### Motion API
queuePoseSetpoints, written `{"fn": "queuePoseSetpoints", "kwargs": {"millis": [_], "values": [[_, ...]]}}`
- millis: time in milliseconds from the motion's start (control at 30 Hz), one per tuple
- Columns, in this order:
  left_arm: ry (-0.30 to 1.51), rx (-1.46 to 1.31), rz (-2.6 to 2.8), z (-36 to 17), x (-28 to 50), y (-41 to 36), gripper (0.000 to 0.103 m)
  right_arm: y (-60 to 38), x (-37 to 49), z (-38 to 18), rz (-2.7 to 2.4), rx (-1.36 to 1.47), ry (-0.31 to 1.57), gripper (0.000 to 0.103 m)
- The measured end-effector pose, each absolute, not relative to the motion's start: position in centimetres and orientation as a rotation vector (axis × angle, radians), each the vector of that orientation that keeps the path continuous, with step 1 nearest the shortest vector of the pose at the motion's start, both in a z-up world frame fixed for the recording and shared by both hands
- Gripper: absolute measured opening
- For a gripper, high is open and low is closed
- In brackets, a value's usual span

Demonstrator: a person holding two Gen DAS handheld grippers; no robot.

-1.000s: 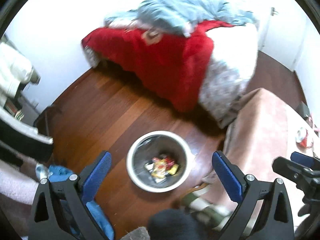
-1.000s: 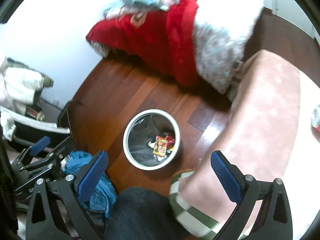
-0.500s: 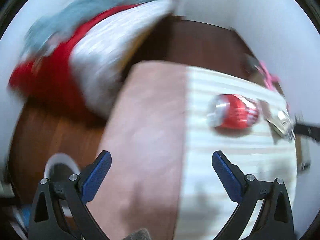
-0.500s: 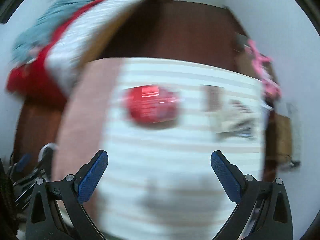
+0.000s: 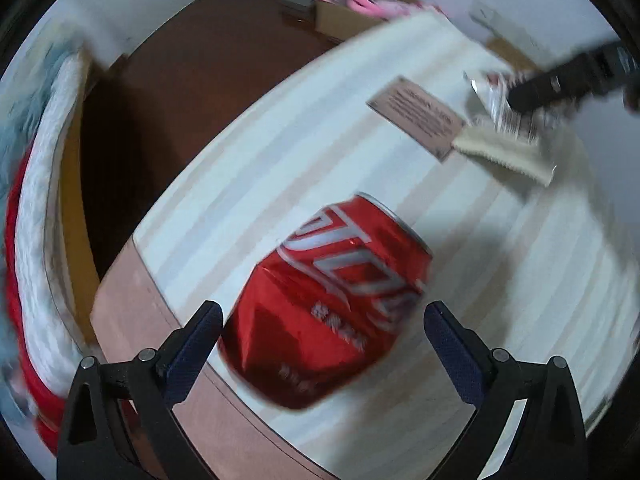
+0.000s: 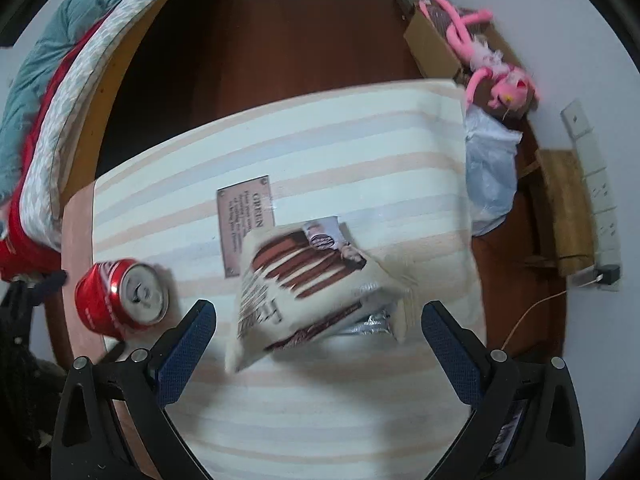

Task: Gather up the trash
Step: 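Grasp the red cola can with the left tool while the right tool grasps the white snack bag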

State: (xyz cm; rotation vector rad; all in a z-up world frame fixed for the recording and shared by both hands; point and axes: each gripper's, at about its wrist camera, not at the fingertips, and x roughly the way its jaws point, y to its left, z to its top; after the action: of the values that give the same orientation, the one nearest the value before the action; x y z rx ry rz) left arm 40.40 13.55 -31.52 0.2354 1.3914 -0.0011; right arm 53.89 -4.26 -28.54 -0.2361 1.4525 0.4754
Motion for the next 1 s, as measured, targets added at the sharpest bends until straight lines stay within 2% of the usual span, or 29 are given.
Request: {"fn": "queuePoseSetpoints", "kwargs": {"millis": [200,267,367,433,633,700,833,1000], "values": [[1.403,0.319,-0.025,-32.7,41.6,12.5,0.1,-4.6,54.8,-31.4,0.462,-0.2,1.485,0.103],[1.393,0.347,-0.018,-32.9,41.5,11.9,0.098,-4.7,54.7,-31.8,0.451,-0.201,1.47,0.099],[1.373,0.35,-0.021,-32.7,41.1,11.5,0.096,-4.6,54.3,-31.6,0.443,-0.231,1.429,0.076],[1.367,0.354,-0.027,-32.6,40.7,11.1,0.095,-4.5,53.9,-31.3,0.443,-0.253,1.408,0.055],[1.35,0.309,-0.022,-32.1,39.4,11.1,0.093,-4.3,52.8,-30.2,0.481,-0.269,1.375,0.028],[1.341,0.282,-0.017,-31.8,38.7,11.2,0.091,-4.3,52.3,-29.8,0.503,-0.264,1.363,0.022],[1.302,0.232,0.004,-30.9,36.6,10.8,0.088,-4.1,50.9,-28.5,0.545,-0.264,1.333,0.016],[1.291,0.188,0.021,-30.6,34.2,10.7,0.076,-3.9,48.7,-26.9,0.596,-0.228,1.311,0.015]]}}
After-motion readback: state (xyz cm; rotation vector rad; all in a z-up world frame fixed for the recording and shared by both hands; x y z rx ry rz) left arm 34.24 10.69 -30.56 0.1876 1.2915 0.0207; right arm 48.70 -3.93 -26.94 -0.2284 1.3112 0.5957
